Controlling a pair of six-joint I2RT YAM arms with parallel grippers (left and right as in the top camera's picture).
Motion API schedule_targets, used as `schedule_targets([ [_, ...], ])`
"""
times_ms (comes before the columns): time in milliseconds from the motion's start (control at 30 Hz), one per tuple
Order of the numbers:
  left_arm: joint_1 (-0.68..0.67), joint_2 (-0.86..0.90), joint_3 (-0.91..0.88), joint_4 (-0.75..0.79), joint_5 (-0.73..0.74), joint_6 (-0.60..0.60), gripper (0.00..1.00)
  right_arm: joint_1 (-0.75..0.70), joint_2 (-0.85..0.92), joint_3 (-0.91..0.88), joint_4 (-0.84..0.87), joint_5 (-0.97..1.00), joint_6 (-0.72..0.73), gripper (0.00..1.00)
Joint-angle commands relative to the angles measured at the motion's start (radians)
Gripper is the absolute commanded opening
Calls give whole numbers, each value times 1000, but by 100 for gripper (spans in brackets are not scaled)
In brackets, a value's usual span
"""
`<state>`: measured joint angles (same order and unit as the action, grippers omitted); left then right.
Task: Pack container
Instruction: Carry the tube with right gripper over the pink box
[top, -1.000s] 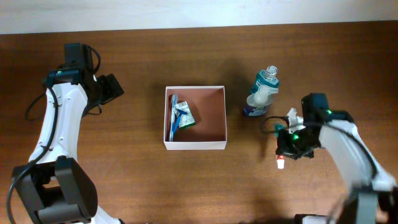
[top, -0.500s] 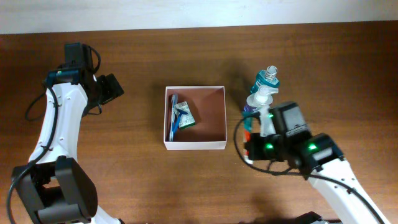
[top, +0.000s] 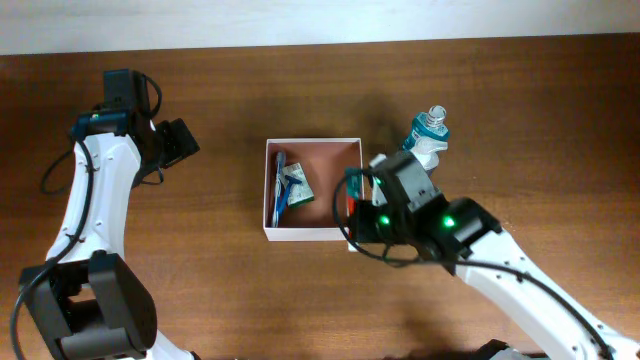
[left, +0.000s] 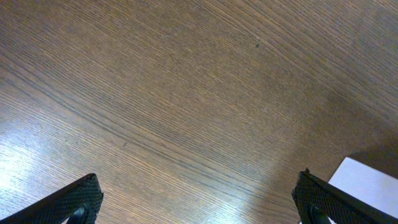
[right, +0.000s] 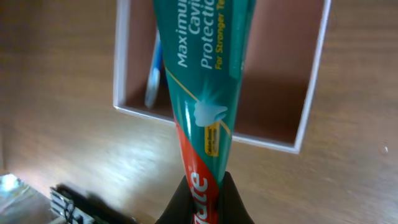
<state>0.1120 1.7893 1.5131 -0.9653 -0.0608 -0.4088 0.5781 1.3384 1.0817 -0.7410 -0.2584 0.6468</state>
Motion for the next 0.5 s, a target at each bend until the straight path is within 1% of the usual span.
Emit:
schedule_targets([
  [0,3,-23,14,-1,-8,5,99,25,69,141,-29,70,16,4],
  [233,3,-23,14,-1,-8,5,99,71,220,364,-99,151,16,4],
  [467,3,-23,14,-1,-8,5,99,131,364,499,-146,230,16,4],
])
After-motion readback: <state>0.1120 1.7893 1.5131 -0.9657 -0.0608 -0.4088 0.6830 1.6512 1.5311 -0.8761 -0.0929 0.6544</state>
